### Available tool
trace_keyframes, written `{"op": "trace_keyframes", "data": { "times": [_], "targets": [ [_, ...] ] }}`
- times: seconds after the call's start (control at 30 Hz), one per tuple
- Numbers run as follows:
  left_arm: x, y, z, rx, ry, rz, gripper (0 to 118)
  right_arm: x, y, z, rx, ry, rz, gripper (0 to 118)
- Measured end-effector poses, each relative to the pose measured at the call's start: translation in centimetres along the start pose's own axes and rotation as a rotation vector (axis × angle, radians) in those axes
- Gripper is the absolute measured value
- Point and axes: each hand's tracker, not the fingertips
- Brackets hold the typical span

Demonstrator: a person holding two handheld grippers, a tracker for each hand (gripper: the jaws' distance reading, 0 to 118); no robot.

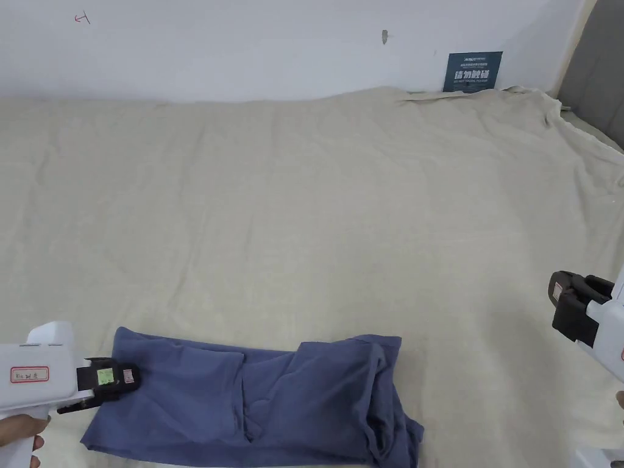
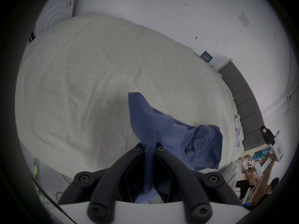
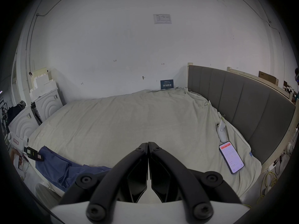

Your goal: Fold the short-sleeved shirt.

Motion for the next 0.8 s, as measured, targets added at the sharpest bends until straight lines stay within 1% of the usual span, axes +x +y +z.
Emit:
{"op": "trace_keyframes", "data": {
  "times": [0.07, 0.2, 0.4, 0.5, 0.6, 0.8],
  "targets": [
    [0.8, 0.0, -0.2, -0.013, 0.009, -0.004, 7, -0.1, -0.1, 0.0, 0.001, 0.004, -0.002, 0],
    [4.6, -0.3, -1.0, -0.046, -0.007, -0.052, 7, 0.1, -0.3, 0.1, 0.000, 0.011, -0.007, 0],
    [12.1, -0.2, -3.1, -0.123, -0.147, -0.178, 7, 0.7, -0.4, 0.4, 0.005, 0.004, -0.011, 0],
    [15.6, -0.3, -5.2, -0.164, -0.185, -0.246, 7, 1.0, -0.5, 0.6, 0.008, 0.002, -0.018, 0],
    [19.1, -0.7, -7.6, -0.210, -0.214, -0.285, 7, 1.3, -0.6, 0.8, 0.010, -0.002, -0.023, 0],
    [24.2, -2.6, -12.8, -0.293, -0.188, -0.392, 7, 2.2, -0.8, 1.4, 0.013, -0.021, -0.037, 0]
  ]
}}
